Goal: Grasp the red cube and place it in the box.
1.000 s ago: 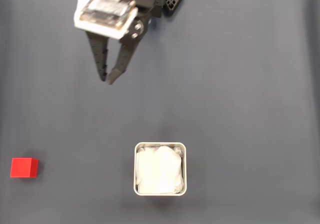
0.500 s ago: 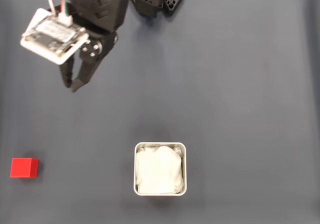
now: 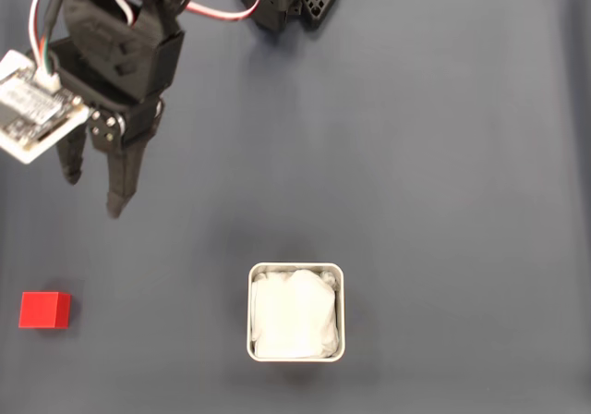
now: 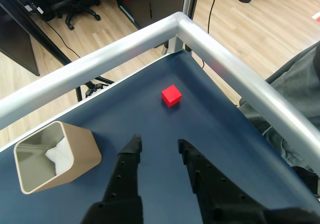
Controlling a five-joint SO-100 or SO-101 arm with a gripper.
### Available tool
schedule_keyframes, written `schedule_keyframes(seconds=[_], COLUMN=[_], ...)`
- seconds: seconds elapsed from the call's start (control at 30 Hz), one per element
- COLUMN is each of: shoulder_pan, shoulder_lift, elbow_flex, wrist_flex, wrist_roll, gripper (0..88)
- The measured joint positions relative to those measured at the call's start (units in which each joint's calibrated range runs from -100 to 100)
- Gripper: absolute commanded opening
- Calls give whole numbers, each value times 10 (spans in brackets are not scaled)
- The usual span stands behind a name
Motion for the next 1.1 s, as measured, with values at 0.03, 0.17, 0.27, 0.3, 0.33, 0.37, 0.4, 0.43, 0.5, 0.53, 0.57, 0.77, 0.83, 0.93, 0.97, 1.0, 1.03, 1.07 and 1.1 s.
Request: schedule_keyframes(seconds=[0.03,0.17,0.27,0.3,0.33,0.37,0.4,0.43,0.5,0.53,0.57,0.77,0.83,0.93,0.97,1.0,1.03,1.07,1.1], shoulder_pan=[2,9,12,12,12,14,16,16,21,22,24,22,22,26,26,26,26,25,25], shoulder_lift=[9,42,68,76,85,93,103,114,134,142,152,217,236,263,272,279,286,294,300], elbow_flex=[0,0,0,0,0,0,0,-5,-10,-13,-16,-67,-86,-112,-121,-129,-138,-146,-153], wrist_flex=[-7,-37,-64,-73,-84,-93,-103,-111,-126,-134,-142,-163,-164,-169,-169,-169,-169,-169,-171], wrist_roll=[1,2,4,4,4,4,4,4,5,7,8,10,10,10,10,10,10,10,10], gripper=[246,285,309,319,325,330,334,336,344,348,351,368,372,377,377,377,378,379,379])
